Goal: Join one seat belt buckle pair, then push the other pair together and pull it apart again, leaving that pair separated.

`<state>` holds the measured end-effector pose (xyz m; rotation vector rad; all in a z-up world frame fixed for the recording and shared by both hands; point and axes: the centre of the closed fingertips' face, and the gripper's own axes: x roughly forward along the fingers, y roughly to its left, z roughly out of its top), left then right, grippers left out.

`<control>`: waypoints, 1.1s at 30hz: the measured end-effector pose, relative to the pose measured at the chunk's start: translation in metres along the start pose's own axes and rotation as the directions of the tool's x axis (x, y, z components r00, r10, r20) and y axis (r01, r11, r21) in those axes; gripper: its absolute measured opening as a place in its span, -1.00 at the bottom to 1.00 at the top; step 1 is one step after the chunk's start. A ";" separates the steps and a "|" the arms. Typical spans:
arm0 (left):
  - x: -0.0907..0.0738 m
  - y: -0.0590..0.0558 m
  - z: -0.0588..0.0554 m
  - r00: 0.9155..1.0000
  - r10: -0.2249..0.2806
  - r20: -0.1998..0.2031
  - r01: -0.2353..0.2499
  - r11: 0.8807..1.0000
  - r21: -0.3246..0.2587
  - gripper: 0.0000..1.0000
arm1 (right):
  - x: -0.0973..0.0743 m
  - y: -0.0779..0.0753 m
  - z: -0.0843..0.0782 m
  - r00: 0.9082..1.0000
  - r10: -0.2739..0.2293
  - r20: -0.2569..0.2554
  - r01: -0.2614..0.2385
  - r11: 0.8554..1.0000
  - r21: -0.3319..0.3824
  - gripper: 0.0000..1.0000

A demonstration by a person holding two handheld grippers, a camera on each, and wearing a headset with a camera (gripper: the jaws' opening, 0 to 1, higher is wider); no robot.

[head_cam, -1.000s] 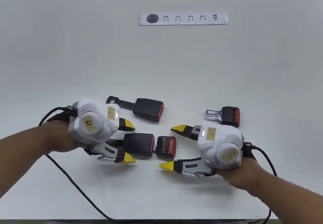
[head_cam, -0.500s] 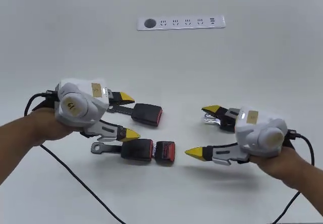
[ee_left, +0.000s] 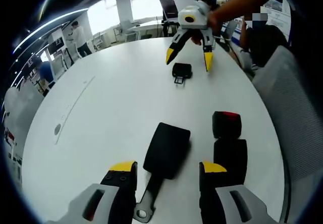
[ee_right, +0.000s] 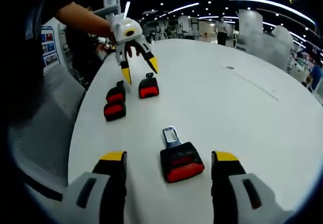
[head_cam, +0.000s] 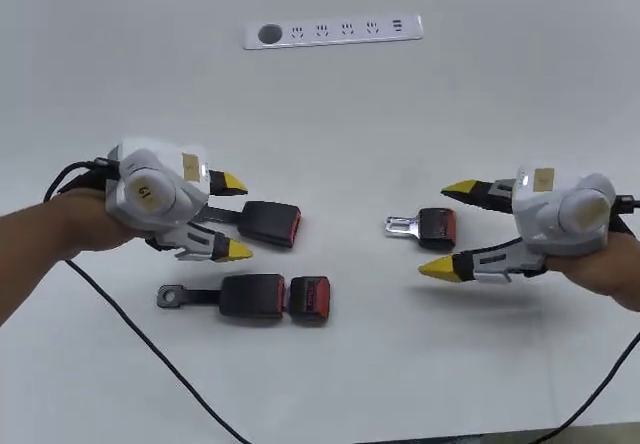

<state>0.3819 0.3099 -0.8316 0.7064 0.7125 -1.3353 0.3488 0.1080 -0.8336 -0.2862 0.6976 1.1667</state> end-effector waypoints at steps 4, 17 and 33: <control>0.006 0.002 -0.003 1.000 -0.013 0.001 0.013 1.000 0.005 0.00 | 0.001 -0.007 -0.005 1.000 0.006 -0.023 -0.007 1.000 -0.014 0.40; 0.020 0.004 -0.006 0.998 -0.065 0.021 0.064 0.997 0.039 -0.08 | 0.005 -0.015 -0.014 0.996 0.046 -0.074 -0.049 0.998 -0.039 0.24; 0.026 0.007 -0.005 0.996 -0.086 0.021 0.086 0.996 0.007 -0.27 | 0.004 -0.018 -0.016 0.989 0.086 -0.117 -0.100 0.988 -0.117 -0.10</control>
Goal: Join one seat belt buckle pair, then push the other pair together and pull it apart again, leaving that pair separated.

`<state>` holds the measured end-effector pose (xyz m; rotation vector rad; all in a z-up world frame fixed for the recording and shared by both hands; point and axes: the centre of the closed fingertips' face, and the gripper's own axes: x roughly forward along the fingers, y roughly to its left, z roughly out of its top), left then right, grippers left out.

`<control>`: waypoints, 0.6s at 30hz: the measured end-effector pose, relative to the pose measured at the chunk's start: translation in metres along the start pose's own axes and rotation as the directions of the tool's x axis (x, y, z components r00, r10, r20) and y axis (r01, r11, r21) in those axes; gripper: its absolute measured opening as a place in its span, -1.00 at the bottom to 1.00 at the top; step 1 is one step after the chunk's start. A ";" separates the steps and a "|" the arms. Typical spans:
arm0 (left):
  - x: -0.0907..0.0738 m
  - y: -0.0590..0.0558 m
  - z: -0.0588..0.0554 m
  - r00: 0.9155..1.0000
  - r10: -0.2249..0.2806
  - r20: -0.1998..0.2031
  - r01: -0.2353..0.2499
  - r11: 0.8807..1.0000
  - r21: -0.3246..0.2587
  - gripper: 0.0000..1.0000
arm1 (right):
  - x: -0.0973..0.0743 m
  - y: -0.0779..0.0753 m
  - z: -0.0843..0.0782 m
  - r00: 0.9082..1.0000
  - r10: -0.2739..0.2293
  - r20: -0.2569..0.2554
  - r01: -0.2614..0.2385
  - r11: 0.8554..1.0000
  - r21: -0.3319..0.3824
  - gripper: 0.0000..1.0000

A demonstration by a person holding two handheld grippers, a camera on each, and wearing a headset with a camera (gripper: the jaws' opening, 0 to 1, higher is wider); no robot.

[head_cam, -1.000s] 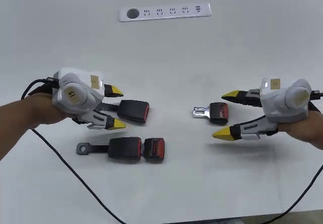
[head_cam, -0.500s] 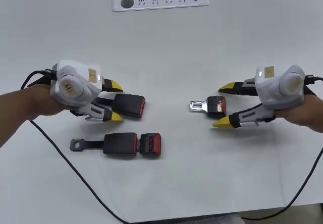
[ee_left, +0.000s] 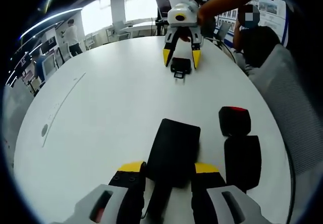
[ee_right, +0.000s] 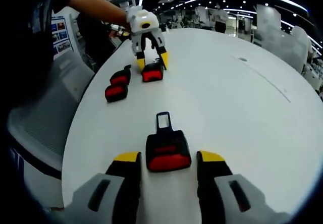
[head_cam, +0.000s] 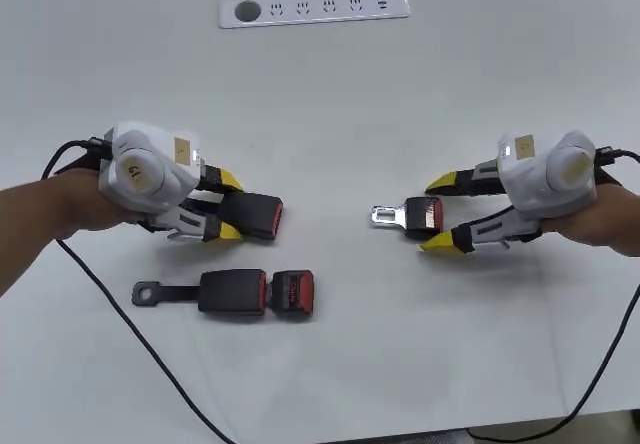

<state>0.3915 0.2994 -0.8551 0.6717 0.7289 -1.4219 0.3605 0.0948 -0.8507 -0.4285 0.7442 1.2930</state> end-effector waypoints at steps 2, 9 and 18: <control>0.000 0.001 -0.001 1.000 0.013 -0.004 -0.013 1.000 -0.012 -0.27 | -0.001 -0.003 -0.001 1.000 -0.008 -0.003 0.008 1.000 -0.018 -0.23; -0.002 0.001 -0.002 0.997 0.064 -0.032 -0.065 0.996 -0.057 -0.29 | -0.003 -0.002 -0.003 0.999 0.008 0.034 -0.007 1.000 -0.021 -0.29; -0.002 0.000 -0.002 0.996 0.079 -0.050 -0.082 0.994 -0.076 -0.30 | -0.002 -0.002 -0.003 0.997 0.005 0.076 -0.004 1.000 -0.017 -0.29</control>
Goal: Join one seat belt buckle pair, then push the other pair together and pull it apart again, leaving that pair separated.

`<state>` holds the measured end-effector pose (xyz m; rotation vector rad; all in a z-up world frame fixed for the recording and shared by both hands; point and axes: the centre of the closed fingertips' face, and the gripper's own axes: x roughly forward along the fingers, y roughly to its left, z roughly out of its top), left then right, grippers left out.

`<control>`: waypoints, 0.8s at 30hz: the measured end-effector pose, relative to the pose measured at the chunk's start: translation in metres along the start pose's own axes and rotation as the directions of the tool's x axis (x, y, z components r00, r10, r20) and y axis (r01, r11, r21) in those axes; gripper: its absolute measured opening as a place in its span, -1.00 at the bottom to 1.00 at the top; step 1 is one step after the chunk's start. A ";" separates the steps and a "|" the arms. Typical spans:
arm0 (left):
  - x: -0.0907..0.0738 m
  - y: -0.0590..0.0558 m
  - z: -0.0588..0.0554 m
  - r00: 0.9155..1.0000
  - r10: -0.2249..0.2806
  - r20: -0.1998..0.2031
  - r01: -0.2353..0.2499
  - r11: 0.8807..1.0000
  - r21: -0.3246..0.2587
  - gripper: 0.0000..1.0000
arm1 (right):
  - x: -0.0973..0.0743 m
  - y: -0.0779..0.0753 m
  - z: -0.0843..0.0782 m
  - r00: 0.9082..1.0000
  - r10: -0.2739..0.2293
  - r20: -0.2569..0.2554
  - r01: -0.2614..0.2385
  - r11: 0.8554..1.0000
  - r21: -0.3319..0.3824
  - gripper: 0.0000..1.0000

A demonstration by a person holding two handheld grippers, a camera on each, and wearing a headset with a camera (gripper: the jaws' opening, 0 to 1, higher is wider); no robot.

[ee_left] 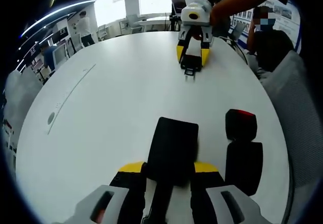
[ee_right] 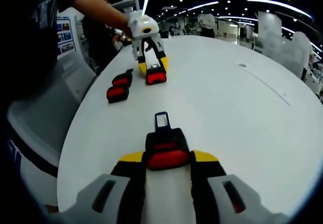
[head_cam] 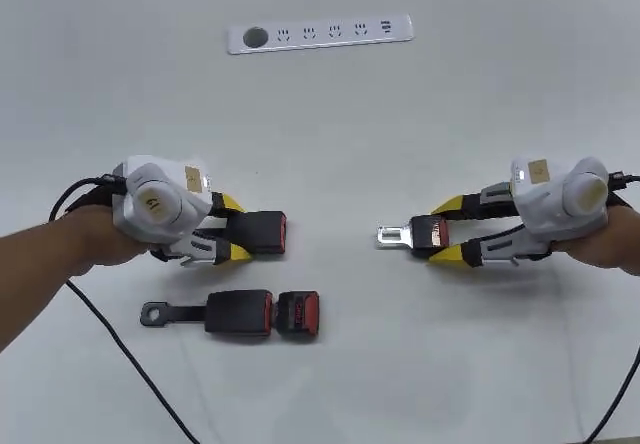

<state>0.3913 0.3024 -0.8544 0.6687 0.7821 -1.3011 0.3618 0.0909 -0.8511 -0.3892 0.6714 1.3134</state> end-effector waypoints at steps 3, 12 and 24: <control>0.001 0.000 0.001 1.000 -0.009 -0.012 0.009 1.000 0.013 -0.30 | 0.000 -0.001 0.000 1.000 -0.006 0.020 0.005 1.000 0.017 -0.29; 0.001 -0.001 0.000 1.000 -0.008 -0.020 0.008 1.000 0.005 -0.30 | 0.002 -0.001 0.002 0.999 -0.018 0.045 0.018 1.000 0.021 -0.29; 0.000 -0.001 -0.001 1.000 -0.011 -0.024 0.011 1.000 0.001 -0.30 | 0.022 -0.001 0.018 0.998 -0.012 0.064 0.011 1.000 0.015 -0.29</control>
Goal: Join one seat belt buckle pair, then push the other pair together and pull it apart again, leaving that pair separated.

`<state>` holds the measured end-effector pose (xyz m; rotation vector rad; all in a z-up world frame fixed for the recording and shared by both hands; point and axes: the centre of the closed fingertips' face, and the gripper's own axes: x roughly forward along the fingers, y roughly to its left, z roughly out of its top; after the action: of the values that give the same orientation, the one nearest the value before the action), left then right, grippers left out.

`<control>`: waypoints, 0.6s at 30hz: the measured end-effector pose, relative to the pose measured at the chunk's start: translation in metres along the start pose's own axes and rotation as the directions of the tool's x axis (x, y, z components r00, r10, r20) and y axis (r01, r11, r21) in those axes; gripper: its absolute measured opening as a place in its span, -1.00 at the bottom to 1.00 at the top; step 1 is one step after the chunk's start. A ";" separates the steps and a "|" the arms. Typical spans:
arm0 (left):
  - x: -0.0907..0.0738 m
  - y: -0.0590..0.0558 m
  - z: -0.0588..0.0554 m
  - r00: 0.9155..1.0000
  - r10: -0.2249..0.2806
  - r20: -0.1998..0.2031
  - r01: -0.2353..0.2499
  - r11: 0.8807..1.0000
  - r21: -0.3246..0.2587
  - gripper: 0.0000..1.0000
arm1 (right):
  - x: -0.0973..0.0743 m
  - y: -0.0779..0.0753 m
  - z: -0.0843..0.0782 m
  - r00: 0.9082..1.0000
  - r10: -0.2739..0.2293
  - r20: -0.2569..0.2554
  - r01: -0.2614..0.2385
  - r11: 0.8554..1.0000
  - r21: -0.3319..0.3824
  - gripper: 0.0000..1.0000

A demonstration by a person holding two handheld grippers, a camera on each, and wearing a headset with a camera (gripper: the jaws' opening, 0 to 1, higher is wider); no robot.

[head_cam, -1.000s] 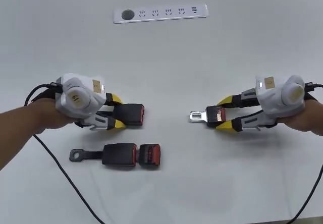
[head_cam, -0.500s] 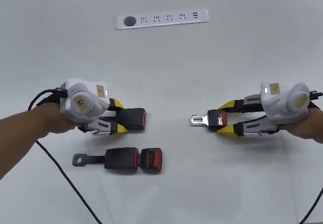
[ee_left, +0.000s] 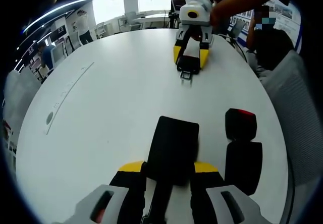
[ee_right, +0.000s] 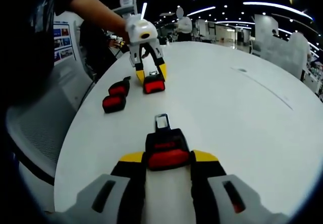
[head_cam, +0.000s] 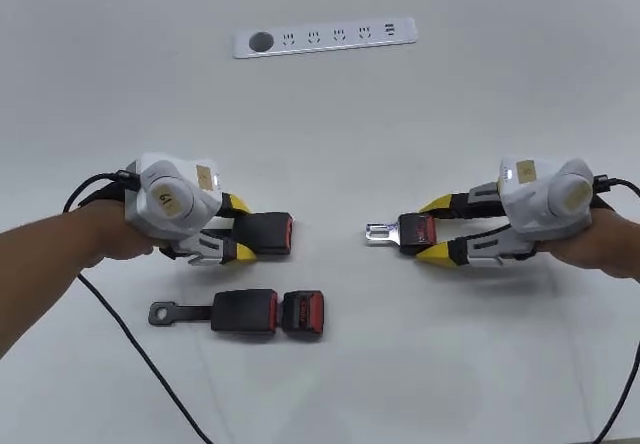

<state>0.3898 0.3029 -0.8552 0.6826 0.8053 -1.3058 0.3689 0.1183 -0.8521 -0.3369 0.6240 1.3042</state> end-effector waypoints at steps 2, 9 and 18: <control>0.000 0.000 0.000 1.000 0.000 -0.002 0.000 1.000 0.001 -0.30 | 0.003 0.001 0.002 1.000 0.000 0.003 0.000 1.000 -0.001 -0.29; 0.000 0.000 -0.001 1.000 0.004 0.002 -0.004 1.000 -0.017 -0.30 | 0.014 0.004 0.010 1.000 0.003 0.014 -0.003 1.000 -0.006 -0.29; 0.000 0.000 -0.001 1.000 0.008 0.002 -0.008 1.000 -0.027 -0.30 | 0.029 0.008 0.020 0.999 0.009 0.036 -0.009 1.000 -0.009 -0.29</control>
<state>0.3901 0.3040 -0.8561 0.6618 0.8165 -1.2863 0.3696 0.1546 -0.8532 -0.3175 0.5905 1.3192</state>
